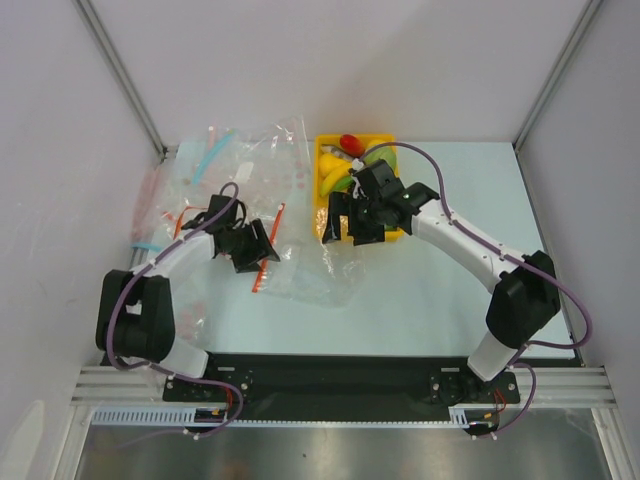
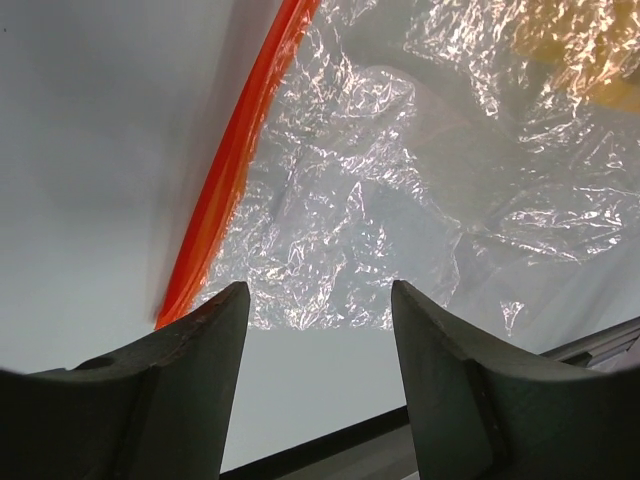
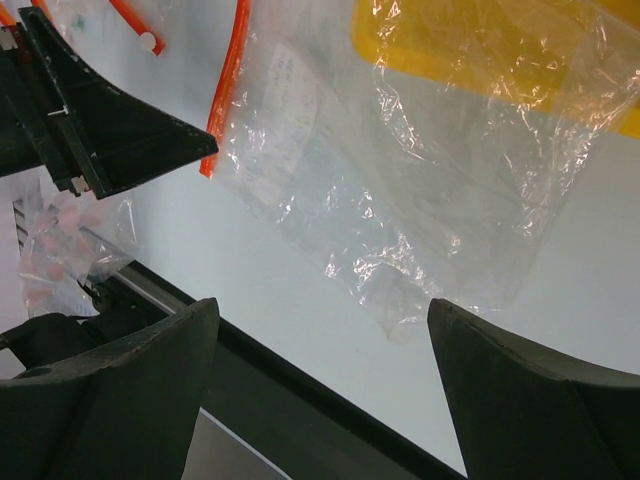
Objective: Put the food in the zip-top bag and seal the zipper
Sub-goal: Pick up the zipper food storage bag at the center of the board.
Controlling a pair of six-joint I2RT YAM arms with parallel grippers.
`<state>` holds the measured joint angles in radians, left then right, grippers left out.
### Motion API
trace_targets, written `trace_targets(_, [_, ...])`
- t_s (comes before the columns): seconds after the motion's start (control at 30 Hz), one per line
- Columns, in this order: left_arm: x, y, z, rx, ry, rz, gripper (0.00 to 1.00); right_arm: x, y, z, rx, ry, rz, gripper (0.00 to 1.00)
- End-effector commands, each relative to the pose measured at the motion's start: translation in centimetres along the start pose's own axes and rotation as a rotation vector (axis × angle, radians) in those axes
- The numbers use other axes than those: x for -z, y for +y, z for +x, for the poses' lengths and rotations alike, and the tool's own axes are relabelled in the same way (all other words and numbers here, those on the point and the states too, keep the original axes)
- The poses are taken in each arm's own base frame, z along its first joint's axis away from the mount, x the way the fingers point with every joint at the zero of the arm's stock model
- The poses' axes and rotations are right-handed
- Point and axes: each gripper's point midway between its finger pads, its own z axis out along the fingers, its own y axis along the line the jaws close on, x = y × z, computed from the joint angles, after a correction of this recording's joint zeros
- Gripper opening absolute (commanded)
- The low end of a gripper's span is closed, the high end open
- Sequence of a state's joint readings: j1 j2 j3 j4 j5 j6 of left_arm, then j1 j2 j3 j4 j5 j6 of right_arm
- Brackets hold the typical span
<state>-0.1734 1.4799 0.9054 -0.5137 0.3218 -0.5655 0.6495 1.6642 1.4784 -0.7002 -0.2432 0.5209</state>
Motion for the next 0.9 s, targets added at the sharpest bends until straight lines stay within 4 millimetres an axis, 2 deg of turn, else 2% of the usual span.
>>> trace_targets(0.0, [0.0,-0.8,-1.9,-0.065,-0.019,0.018,0.64,0.5,0.9,-0.8,0.024,-0.007,-0.031,0.92])
trace_targets(0.27, [-0.4,0.9,-2.5,-0.073,-0.028,-0.043,0.73,0.3,0.7,-0.7,0.013,0.008,-0.039,0.92])
trace_targets(0.63, [-2.8,2.5,-1.7,-0.073,0.041,-0.056,0.72,0.3,0.6,-0.7,0.007,0.019,-0.049,0.92])
trace_targets(0.77, [-3.1,2.3,-1.4,-0.072,0.039,-0.032,0.62,0.2,0.5,-0.7,0.005,0.021,-0.044,0.92])
trace_targets(0.8, [-3.2,2.0,-1.7,-0.077,0.026,-0.016,0.53,0.2,0.4,-0.7,0.005,0.021,-0.045,0.92])
trace_targets(0.87, [-3.4,1.8,-1.4,-0.083,0.033,0.007,0.44,0.2,0.3,-0.7,0.003,0.023,-0.041,0.92])
